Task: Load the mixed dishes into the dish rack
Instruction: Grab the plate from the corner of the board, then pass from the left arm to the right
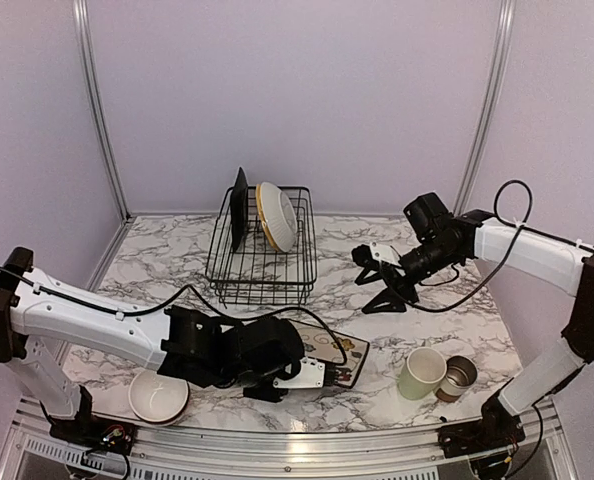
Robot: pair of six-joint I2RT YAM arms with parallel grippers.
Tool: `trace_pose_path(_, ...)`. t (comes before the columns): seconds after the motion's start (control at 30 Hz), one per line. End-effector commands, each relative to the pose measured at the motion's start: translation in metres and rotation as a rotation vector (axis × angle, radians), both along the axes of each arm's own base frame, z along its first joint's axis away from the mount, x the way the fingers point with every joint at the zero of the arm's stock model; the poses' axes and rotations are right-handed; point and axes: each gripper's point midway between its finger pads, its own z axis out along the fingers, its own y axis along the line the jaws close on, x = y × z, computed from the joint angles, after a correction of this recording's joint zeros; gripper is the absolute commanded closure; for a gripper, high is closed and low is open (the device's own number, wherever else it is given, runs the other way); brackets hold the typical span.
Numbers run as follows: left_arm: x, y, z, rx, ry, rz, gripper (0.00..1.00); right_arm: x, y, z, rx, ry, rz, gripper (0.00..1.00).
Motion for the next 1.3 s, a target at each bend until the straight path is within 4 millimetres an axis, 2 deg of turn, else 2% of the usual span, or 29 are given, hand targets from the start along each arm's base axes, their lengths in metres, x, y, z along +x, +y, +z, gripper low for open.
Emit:
trace_pose_path(0.0, -0.003, -0.015, 0.045, -0.174, 0.170, 0.018, 1.00, -0.039, 0.002, 0.030, 0.073, -0.027, 0.153, 0.28)
trace_pose_path(0.1, 0.000, -0.020, 0.052, -0.210, 0.224, 0.022, 1.00, -0.067, 0.007, 0.035, 0.060, 0.019, 0.226, 0.27)
trace_pose_path(0.23, 0.005, -0.027, 0.061, -0.240, 0.287, 0.036, 1.00, -0.093, 0.009, 0.026, 0.030, 0.046, 0.278, 0.27)
trace_pose_path(0.4, 0.015, -0.028, 0.074, -0.307, 0.354, 0.050, 1.00, -0.102, 0.005, 0.016, 0.018, 0.057, 0.309, 0.28)
trace_pose_path(0.5, 0.013, -0.031, 0.081, -0.336, 0.401, 0.031, 1.00, -0.106, 0.008, 0.014, 0.026, 0.080, 0.322, 0.29)
trace_pose_path(0.67, 0.018, -0.028, 0.090, -0.371, 0.430, 0.038, 1.00, -0.098, 0.012, 0.002, -0.003, 0.075, 0.299, 0.37)
trace_pose_path(0.93, 0.024, -0.019, 0.105, -0.439, 0.495, 0.053, 1.00, -0.077, 0.027, 0.018, 0.055, 0.010, 0.243, 0.71)
trace_pose_path(1.0, 0.025, -0.018, 0.108, -0.448, 0.502, 0.050, 1.00, -0.073, 0.031, 0.023, 0.070, -0.006, 0.243, 0.76)
trace_pose_path(1.1, 0.022, -0.017, 0.108, -0.448, 0.532, 0.037, 1.00, -0.072, 0.037, 0.031, 0.097, -0.008, 0.267, 0.93)
trace_pose_path(1.13, 0.020, -0.017, 0.107, -0.439, 0.545, 0.033, 0.92, -0.073, 0.039, 0.033, 0.101, -0.007, 0.282, 0.98)
trace_pose_path(1.2, 0.015, -0.016, 0.101, -0.395, 0.576, 0.026, 0.74, -0.075, 0.042, 0.036, 0.105, -0.006, 0.305, 1.00)
trace_pose_path(1.27, 0.011, -0.014, 0.094, -0.367, 0.603, 0.024, 0.65, -0.075, 0.044, 0.039, 0.107, -0.009, 0.315, 1.00)
